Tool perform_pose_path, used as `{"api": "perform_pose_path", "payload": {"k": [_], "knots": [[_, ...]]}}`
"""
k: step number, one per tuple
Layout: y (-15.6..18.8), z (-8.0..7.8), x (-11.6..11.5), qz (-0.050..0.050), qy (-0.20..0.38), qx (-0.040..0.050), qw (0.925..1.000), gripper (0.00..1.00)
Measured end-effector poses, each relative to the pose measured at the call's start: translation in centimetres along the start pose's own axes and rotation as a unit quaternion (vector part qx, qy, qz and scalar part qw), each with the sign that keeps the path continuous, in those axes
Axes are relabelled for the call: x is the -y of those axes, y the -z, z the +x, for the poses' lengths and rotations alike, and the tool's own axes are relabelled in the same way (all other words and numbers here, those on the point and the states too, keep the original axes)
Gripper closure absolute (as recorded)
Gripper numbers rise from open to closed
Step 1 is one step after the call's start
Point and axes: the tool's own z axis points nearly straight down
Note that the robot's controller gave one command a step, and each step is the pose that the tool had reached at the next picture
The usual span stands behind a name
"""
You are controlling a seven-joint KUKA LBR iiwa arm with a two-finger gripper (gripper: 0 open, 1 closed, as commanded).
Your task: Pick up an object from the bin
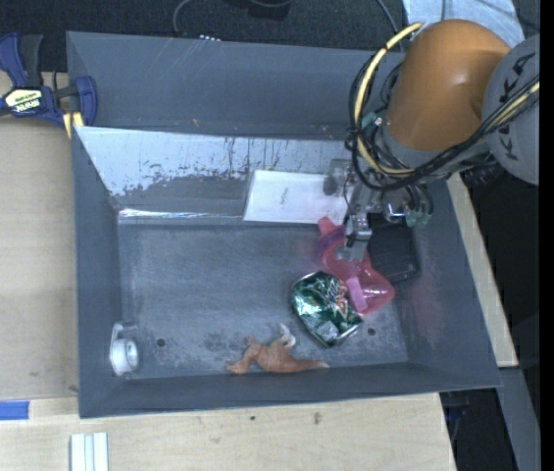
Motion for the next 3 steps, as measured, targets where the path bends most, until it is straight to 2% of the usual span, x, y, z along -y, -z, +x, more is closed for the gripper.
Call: {"api": "perform_pose_path", "payload": {"k": [1,2,3], "knots": [[0.5,-0.1,0.0,0.000,0.000,0.0043,1.0000,0.00],[-2.2,-0.1,0.9,0.000,-0.034,0.0067,0.9994,0.00],[-8.5,-0.3,2.7,0.000,-0.098,0.0074,0.9952,0.00]]}}
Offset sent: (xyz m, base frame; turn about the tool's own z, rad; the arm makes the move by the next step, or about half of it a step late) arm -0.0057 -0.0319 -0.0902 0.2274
